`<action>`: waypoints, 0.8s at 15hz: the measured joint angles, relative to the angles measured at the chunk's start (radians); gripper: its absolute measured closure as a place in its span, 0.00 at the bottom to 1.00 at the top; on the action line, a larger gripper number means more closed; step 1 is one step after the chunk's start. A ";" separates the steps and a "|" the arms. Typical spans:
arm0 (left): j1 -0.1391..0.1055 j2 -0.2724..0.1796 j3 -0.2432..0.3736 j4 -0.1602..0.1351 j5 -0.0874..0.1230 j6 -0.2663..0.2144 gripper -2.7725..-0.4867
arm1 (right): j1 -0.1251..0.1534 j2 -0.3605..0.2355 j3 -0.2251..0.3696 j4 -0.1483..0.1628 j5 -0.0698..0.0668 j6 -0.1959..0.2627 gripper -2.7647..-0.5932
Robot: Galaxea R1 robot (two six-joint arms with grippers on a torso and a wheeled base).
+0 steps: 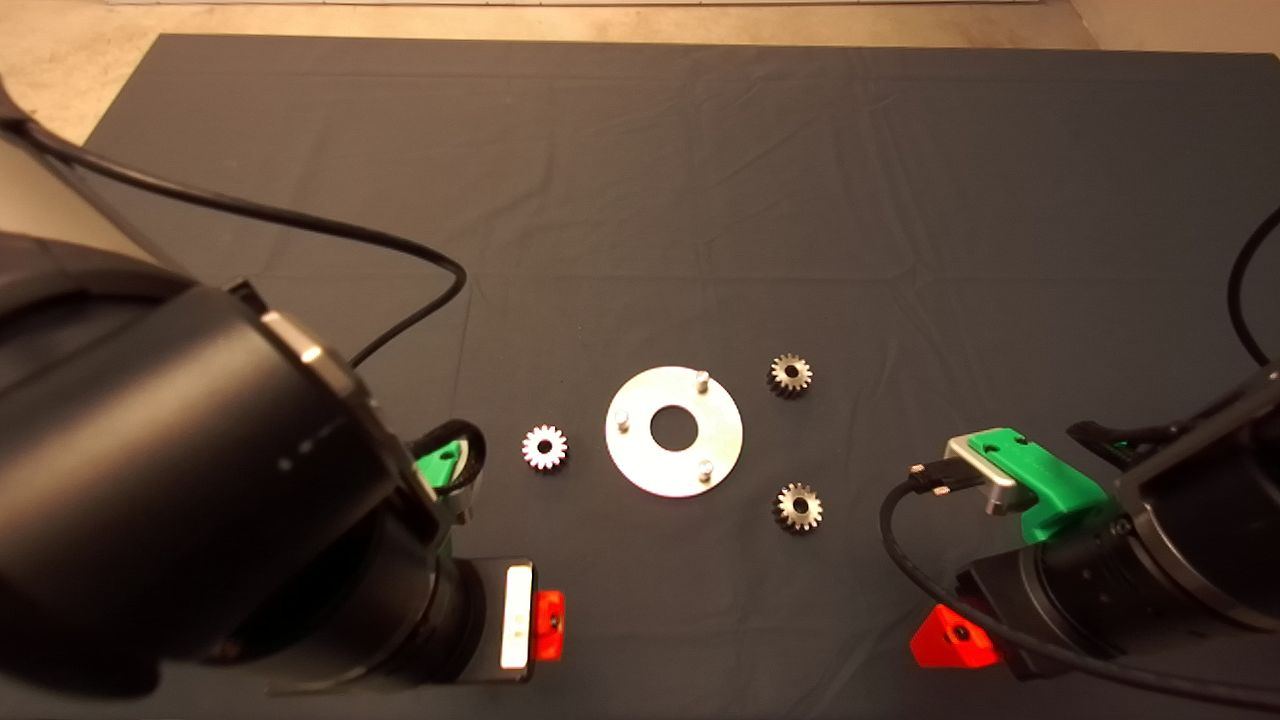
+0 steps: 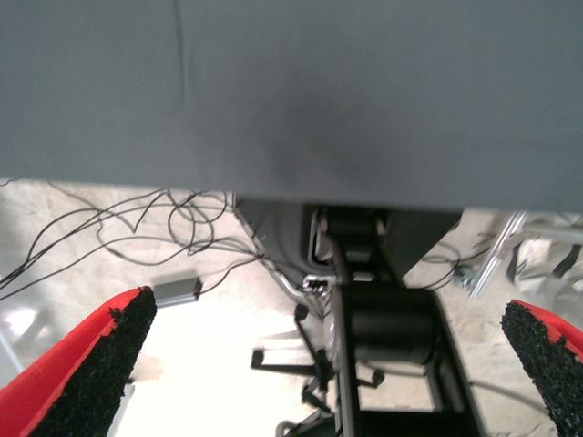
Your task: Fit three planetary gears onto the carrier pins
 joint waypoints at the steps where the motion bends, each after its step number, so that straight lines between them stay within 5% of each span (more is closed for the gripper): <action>1: 0.014 -0.018 -0.049 0.024 0.000 0.075 0.00 | 0.000 0.000 0.000 0.000 0.000 0.000 0.01; 6: 0.124 -0.047 -0.218 0.092 -0.001 0.262 0.00 | 0.000 0.000 0.000 0.000 0.000 0.000 0.01; 12: 0.214 -0.047 -0.465 0.159 0.000 0.524 0.00 | 0.000 0.000 0.000 0.000 0.000 0.000 0.01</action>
